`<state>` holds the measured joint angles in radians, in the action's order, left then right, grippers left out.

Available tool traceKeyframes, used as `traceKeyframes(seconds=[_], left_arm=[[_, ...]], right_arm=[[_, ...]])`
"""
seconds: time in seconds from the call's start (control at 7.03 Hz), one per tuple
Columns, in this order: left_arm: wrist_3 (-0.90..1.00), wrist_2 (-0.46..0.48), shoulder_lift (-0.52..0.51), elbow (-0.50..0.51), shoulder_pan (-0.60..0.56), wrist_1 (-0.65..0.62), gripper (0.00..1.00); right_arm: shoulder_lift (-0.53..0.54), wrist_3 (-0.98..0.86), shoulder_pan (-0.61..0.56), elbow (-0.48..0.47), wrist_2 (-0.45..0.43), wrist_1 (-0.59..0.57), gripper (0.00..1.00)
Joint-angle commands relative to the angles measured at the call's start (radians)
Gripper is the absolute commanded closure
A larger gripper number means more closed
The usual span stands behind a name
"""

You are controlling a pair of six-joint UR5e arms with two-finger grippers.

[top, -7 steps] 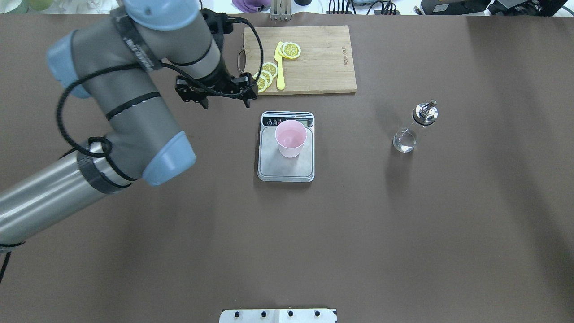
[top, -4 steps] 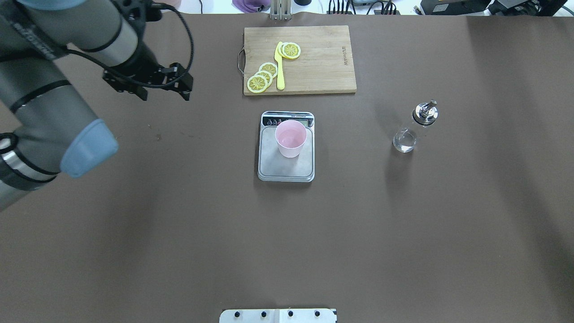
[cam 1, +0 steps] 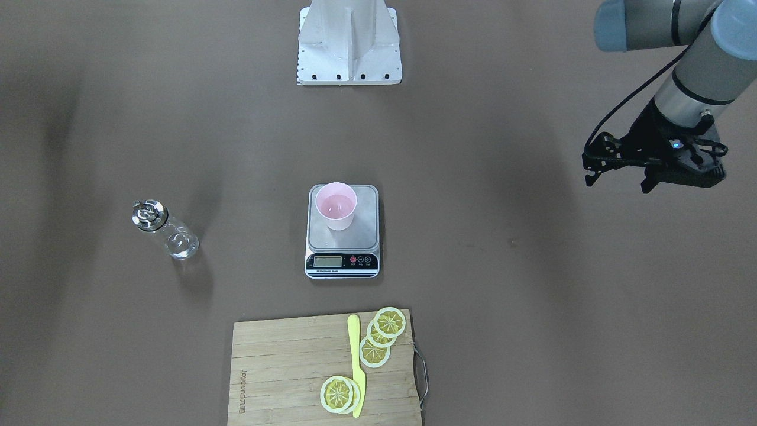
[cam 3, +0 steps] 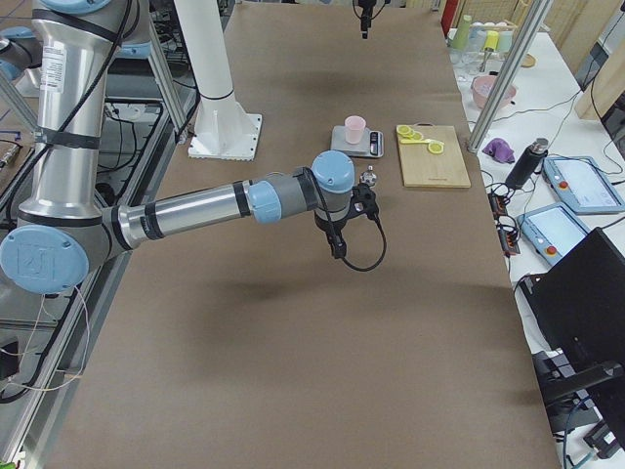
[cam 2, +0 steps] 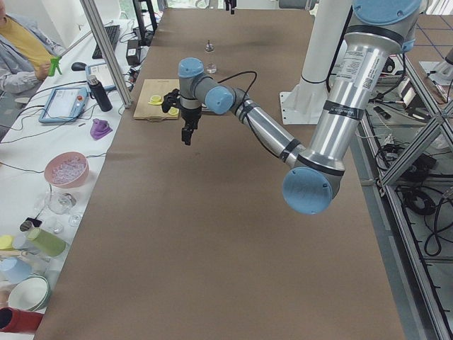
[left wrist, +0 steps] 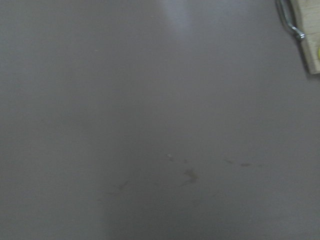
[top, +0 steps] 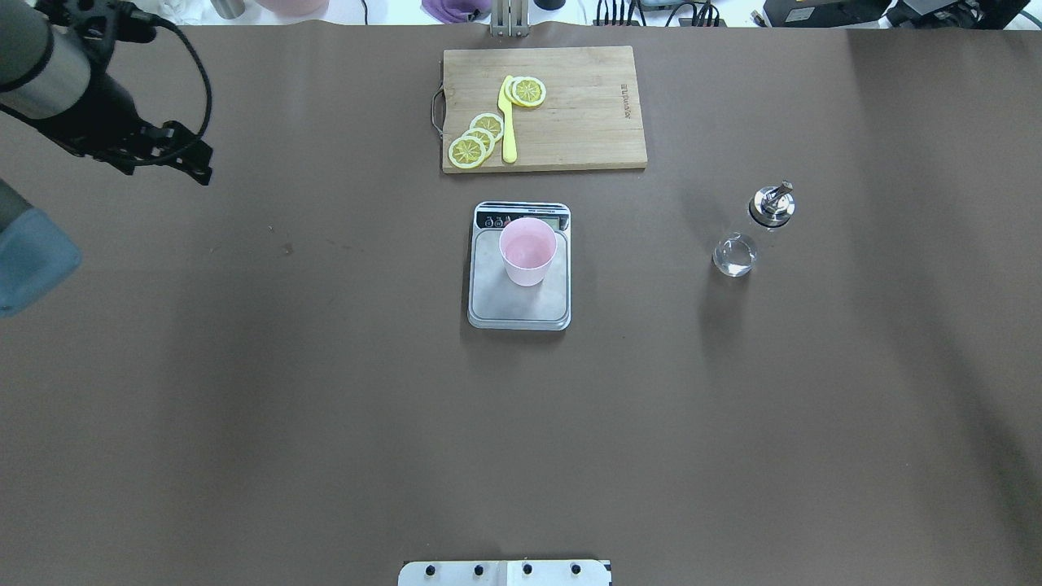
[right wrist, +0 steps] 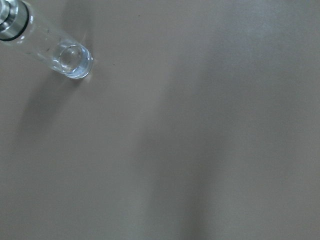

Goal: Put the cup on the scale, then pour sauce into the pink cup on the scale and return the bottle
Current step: 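Withdraw the left gripper from the cup back toward its rest side, then reach the right gripper to the glass sauce dispenser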

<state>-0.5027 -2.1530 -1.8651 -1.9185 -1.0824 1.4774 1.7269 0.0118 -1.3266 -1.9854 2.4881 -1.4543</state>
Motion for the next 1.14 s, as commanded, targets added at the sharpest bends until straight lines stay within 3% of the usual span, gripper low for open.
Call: traceKeyframes(seconds=[0.0, 0.28, 0.57, 1.0], left_arm=[[0.042, 0.007, 0.017, 0.018, -0.020, 0.001, 0.03], [0.122, 0.008, 0.017, 0.039, -0.060, 0.000, 0.03], [0.193, 0.004, 0.030, 0.055, -0.094, 0.000, 0.03], [0.193, 0.005, 0.023, 0.062, -0.094, 0.000, 0.03]], right_arm=[[-0.019, 0.005, 0.079, 0.063, -0.008, 0.194, 0.00], [-0.085, 0.016, 0.092, 0.163, -0.003, 0.282, 0.02], [-0.189, 0.017, 0.145, 0.174, -0.012, 0.311, 0.02], [-0.253, 0.052, 0.213, 0.299, -0.052, 0.556, 0.02]])
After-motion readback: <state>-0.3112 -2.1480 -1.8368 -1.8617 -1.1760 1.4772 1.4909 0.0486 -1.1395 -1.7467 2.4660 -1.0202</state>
